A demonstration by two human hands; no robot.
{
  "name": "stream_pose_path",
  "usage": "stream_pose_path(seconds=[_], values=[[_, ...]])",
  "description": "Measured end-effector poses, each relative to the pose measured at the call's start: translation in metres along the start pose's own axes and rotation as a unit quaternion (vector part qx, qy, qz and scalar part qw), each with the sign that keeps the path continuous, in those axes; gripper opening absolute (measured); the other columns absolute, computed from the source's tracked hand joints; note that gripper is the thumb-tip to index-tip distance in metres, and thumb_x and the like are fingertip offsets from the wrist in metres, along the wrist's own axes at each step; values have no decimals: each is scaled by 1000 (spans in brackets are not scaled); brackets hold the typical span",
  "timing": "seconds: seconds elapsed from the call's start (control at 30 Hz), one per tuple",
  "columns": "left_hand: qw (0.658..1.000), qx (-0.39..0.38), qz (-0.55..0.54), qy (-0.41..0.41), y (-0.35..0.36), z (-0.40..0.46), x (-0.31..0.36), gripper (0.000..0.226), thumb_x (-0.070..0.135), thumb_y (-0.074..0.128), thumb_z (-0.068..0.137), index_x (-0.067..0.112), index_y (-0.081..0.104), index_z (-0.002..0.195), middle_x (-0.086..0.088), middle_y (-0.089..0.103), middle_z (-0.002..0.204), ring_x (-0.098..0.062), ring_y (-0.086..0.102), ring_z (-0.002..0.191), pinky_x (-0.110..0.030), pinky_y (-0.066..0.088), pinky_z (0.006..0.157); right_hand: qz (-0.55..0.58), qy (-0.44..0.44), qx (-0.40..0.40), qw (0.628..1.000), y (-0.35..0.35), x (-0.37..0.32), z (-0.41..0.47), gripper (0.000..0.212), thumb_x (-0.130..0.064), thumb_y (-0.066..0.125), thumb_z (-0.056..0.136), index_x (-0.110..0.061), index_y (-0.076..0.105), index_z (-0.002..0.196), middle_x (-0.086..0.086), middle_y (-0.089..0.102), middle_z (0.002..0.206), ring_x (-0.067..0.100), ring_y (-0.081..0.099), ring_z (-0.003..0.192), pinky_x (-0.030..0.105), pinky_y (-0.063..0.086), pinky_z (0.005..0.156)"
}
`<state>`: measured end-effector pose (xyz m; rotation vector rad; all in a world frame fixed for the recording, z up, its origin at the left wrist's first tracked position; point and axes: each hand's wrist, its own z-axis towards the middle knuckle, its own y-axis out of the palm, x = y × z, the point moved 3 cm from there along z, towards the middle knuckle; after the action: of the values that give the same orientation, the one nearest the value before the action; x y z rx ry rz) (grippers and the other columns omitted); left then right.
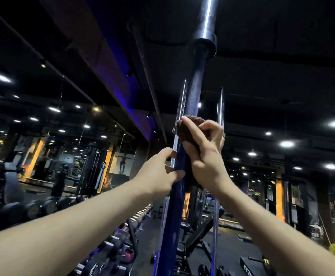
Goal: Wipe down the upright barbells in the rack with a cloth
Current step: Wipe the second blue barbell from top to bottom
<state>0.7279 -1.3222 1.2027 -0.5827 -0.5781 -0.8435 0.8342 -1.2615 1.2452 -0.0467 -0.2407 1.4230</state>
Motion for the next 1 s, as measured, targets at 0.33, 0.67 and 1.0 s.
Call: stream_pose_path(seconds=[0.33, 0.67, 1.0], values=[[1000, 4, -5, -14, -2, 0, -4, 26, 12, 60, 91, 26, 55, 112, -21, 67, 97, -33, 68, 91, -48, 58, 77, -136, 50, -4, 989, -3, -2, 72, 46, -21, 48, 98, -39, 41, 140, 0, 20, 134, 24, 20, 120, 26, 35, 84], [995, -72, -16, -67, 11, -39, -22, 37, 19, 51, 97, 31, 41, 131, -15, 65, 105, -28, 66, 97, -48, 55, 84, -260, -13, -57, 964, 6, -25, -1, 45, -20, 56, 94, -37, 47, 135, -4, 14, 126, 25, 17, 116, 46, 56, 63], [996, -76, -20, -31, 12, -45, -34, 64, 1, 58, 90, 40, 41, 137, -9, 65, 105, -28, 67, 94, -43, 57, 81, -292, -36, -90, 952, -3, -30, -5, 40, -33, 55, 95, -40, 46, 133, -2, 23, 125, 32, 27, 112, 39, 50, 56]])
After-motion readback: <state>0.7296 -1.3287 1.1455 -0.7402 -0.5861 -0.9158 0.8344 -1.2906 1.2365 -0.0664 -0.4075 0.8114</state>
